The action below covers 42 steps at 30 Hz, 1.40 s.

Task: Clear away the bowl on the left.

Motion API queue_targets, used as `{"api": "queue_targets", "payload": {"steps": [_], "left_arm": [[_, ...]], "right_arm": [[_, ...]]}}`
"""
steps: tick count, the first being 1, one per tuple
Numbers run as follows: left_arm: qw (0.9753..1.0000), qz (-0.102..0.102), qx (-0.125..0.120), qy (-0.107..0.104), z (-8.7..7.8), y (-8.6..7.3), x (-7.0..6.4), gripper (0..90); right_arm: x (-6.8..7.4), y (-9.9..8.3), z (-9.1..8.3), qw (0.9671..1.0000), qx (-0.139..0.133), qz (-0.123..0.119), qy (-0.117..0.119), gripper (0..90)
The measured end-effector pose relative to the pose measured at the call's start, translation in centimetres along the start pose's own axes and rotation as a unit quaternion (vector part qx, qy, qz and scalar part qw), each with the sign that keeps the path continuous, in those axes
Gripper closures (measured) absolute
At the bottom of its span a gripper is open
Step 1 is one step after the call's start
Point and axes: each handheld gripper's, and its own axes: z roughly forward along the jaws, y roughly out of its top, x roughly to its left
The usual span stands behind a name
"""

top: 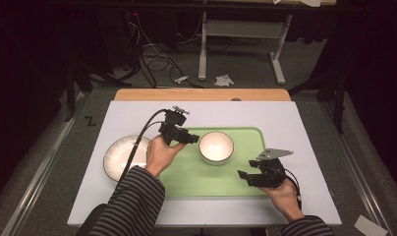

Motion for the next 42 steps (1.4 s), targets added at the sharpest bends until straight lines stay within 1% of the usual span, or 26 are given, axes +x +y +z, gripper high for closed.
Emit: {"api": "queue_targets", "payload": {"steps": [3,4,7,9,14,17,18,20,21,23,26,29,30,33,34,35,36,38,40,41,42], "left_arm": [[1.0000,0.001,-0.002,0.006,-0.3,-0.1,0.1,44.6],[1.0000,0.004,0.001,0.009,-0.5,-0.1,0.1,44.4],[0.9999,0.007,0.000,0.014,-1.1,-0.3,0.2,44.5],[0.9998,0.008,-0.001,0.016,-1.2,-0.3,0.2,44.5],[0.9996,0.021,-0.007,0.020,-2.2,-0.6,-0.2,45.2],[0.9995,0.021,-0.007,0.021,-2.4,-0.6,-0.2,45.2],[0.9991,0.027,-0.010,0.031,-2.7,-0.8,-0.3,45.2],[0.9979,0.042,-0.016,0.047,-3.0,-1.0,-0.5,46.5],[0.9975,0.046,-0.017,0.051,-3.2,-1.1,-0.6,46.8],[0.9975,0.044,-0.026,0.049,-3.4,-1.3,-0.5,47.4],[0.9976,0.040,-0.027,0.050,-3.4,-1.7,-0.3,49.0],[0.9975,0.031,-0.030,0.055,-3.6,-2.2,0.3,49.2],[0.9978,0.027,-0.033,0.051,-3.9,-2.4,0.5,49.1],[0.9976,0.030,-0.034,0.052,-4.4,-2.5,0.6,48.8],[0.9976,0.027,-0.037,0.051,-4.8,-2.5,0.6,48.8],[0.9975,0.023,-0.045,0.049,-5.3,-2.7,0.7,48.7],[0.9975,0.023,-0.045,0.049,-5.3,-2.7,0.7,48.7],[0.9974,0.016,-0.056,0.042,-5.8,-3.0,0.8,48.7],[0.9970,0.019,-0.058,0.048,-6.3,-3.6,1.0,48.6],[0.9970,0.021,-0.055,0.049,-6.3,-3.7,1.0,48.6],[0.9973,0.023,-0.052,0.047,-6.4,-3.8,1.0,48.7]], "right_arm": [[-0.1,0.0,0.2,1.0000,0.002,-0.002,0.001,39.9],[-0.1,0.0,0.4,1.0000,0.009,0.000,0.002,39.8],[0.0,0.1,0.4,0.9999,0.010,-0.002,0.002,39.8],[0.0,0.1,0.4,1.0000,0.009,-0.003,0.002,39.8],[-0.1,0.0,0.3,1.0000,0.006,-0.002,0.001,39.8],[-0.1,0.0,0.4,1.0000,0.007,0.001,0.001,39.8],[-0.1,0.1,0.4,1.0000,0.006,-0.002,0.001,39.8],[-0.1,0.1,0.4,1.0000,0.007,-0.002,0.001,39.7],[-0.1,0.1,0.4,1.0000,0.006,-0.003,0.000,39.8],[-0.1,0.1,0.3,1.0000,0.005,-0.003,0.000,39.8],[-0.1,0.1,0.4,1.0000,0.007,0.001,0.002,39.8],[-0.1,0.1,0.5,1.0000,0.009,0.001,0.002,39.8],[-0.1,0.1,0.5,0.9999,0.010,0.002,0.002,39.8],[-0.1,0.1,0.5,0.9999,0.010,-0.002,0.001,39.8],[-0.1,0.1,0.5,1.0000,0.009,-0.002,0.001,39.8],[0.0,0.1,0.4,1.0000,0.009,0.001,0.000,39.8],[0.0,0.1,0.4,1.0000,0.009,0.001,0.000,39.8],[-0.1,0.1,0.4,1.0000,0.009,0.002,0.000,39.8],[-0.2,0.1,0.4,1.0000,0.005,0.001,0.001,39.7],[-0.2,0.1,0.4,1.0000,0.007,0.004,0.001,39.8],[-0.1,0.1,0.4,1.0000,0.008,0.002,0.001,39.8]]}}
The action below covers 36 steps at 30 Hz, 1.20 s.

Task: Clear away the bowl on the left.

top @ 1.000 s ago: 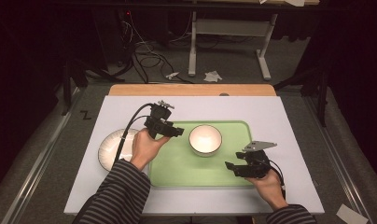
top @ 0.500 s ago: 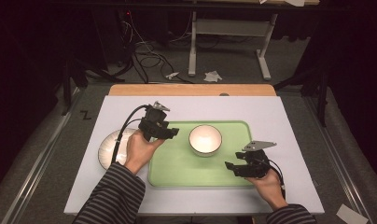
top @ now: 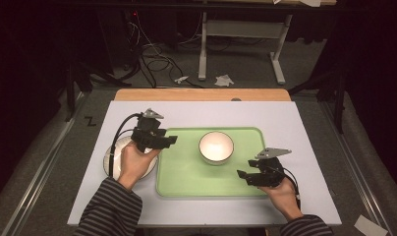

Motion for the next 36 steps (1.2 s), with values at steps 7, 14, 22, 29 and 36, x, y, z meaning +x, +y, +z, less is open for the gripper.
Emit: {"api": "queue_targets", "payload": {"steps": [7,14,22,29,36], "left_arm": [[0.9997,-0.013,-0.017,-0.012,-0.8,-1.1,0.5,49.1],[0.9997,-0.011,-0.021,-0.011,-1.5,-2.1,-0.7,49.4],[0.9997,0.007,-0.017,-0.018,-1.1,-2.8,-2.0,48.9],[0.9989,0.017,-0.009,-0.044,-0.6,-3.6,-3.4,50.1],[0.9987,0.010,0.006,-0.050,0.6,-4.9,-3.9,49.9]], "right_arm": [[0.0,-0.1,-0.1,1.0000,-0.003,0.001,0.001,39.7],[0.1,0.0,0.0,1.0000,0.001,0.004,-0.001,39.0],[0.0,-0.1,-0.1,1.0000,-0.004,0.007,-0.001,39.0],[0.0,-0.1,-0.2,1.0000,-0.002,0.004,0.000,39.0],[0.0,-0.1,-0.1,1.0000,-0.005,0.004,-0.002,39.0]]}}
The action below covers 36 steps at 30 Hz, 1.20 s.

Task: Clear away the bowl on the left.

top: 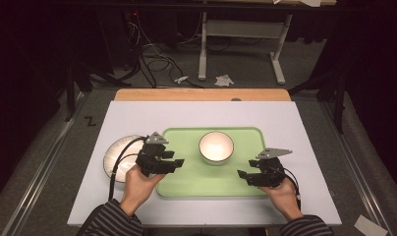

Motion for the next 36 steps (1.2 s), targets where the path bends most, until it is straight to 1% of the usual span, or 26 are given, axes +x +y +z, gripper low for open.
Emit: {"api": "queue_targets", "payload": {"steps": [2,3,4,5,8,9,10,11,13,14,18,21,23,25,30,36], "left_arm": [[1.0000,0.004,-0.001,-0.004,0.0,0.0,-0.3,49.6],[0.9999,0.009,-0.004,-0.007,0.0,-0.1,-0.7,49.6],[0.9999,0.010,-0.004,-0.009,0.1,-0.2,-0.9,49.6],[0.9999,0.010,-0.004,-0.009,0.1,-0.2,-0.9,49.5],[0.9996,0.025,0.001,-0.008,0.6,-0.3,-1.6,49.1],[0.9996,0.025,0.001,-0.008,0.6,-0.3,-1.6,49.0],[0.9992,0.037,0.009,-0.010,0.9,-0.4,-2.0,48.8],[0.9990,0.042,0.012,-0.009,1.1,-0.5,-2.2,48.7],[0.9989,0.044,0.014,-0.010,1.3,-0.6,-2.4,48.7],[0.9988,0.045,0.014,-0.010,1.5,-0.6,-2.5,48.7],[0.9980,0.056,0.025,-0.015,2.3,-0.7,-3.0,48.1],[0.9977,0.059,0.029,-0.017,2.6,-0.8,-3.2,46.9],[0.9970,0.066,0.038,-0.015,3.0,-0.9,-3.4,46.3],[0.9964,0.070,0.046,-0.017,3.5,-1.0,-3.5,46.2],[0.9964,0.063,0.052,-0.023,4.2,-1.2,-3.4,46.0],[0.9965,0.060,0.052,-0.026,4.6,-1.2,-3.4,45.8]], "right_arm": [[0.1,0.0,0.0,1.0000,0.001,-0.002,0.000,38.9],[0.0,0.0,0.0,1.0000,0.001,-0.002,0.001,39.0],[0.0,0.0,0.0,1.0000,0.001,0.001,0.000,39.0],[0.0,0.0,0.0,1.0000,0.002,0.000,-0.001,39.0],[0.0,0.0,0.0,1.0000,0.001,0.004,0.000,39.0],[0.0,0.0,0.0,1.0000,0.001,0.004,0.000,39.0],[0.0,0.0,0.0,1.0000,0.001,0.000,0.000,39.0],[0.0,0.0,0.0,1.0000,0.001,0.000,0.000,39.0],[0.0,0.0,0.0,1.0000,0.001,-0.001,0.000,39.0],[0.0,0.0,-0.1,1.0000,0.000,0.003,0.001,39.0],[0.0,0.0,-0.1,1.0000,0.001,0.003,0.001,39.0],[0.0,0.0,0.0,1.0000,0.001,0.003,0.000,39.0],[0.1,0.1,0.0,1.0000,0.000,-0.005,0.000,39.1],[0.1,0.0,0.0,1.0000,0.000,-0.007,0.001,39.0],[0.0,0.0,0.0,1.0000,0.002,-0.004,0.003,39.1],[0.2,0.0,0.1,0.9999,0.006,-0.007,0.005,39.1]]}}
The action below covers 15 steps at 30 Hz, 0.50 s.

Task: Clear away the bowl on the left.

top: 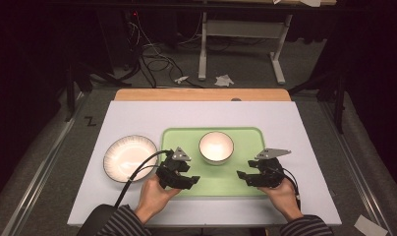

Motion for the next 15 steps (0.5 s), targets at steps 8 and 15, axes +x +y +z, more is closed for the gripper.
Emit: {"api": "queue_targets", "payload": {"steps": [8,15], "left_arm": [[0.9999,-0.007,0.008,-0.004,0.7,-0.2,0.4,45.4],[0.9994,-0.033,0.011,-0.005,1.1,-0.5,1.3,44.7]], "right_arm": [[0.1,0.0,0.2,1.0000,0.004,-0.004,0.003,39.2],[0.1,0.0,0.3,0.9999,0.009,-0.006,0.007,39.1]]}}
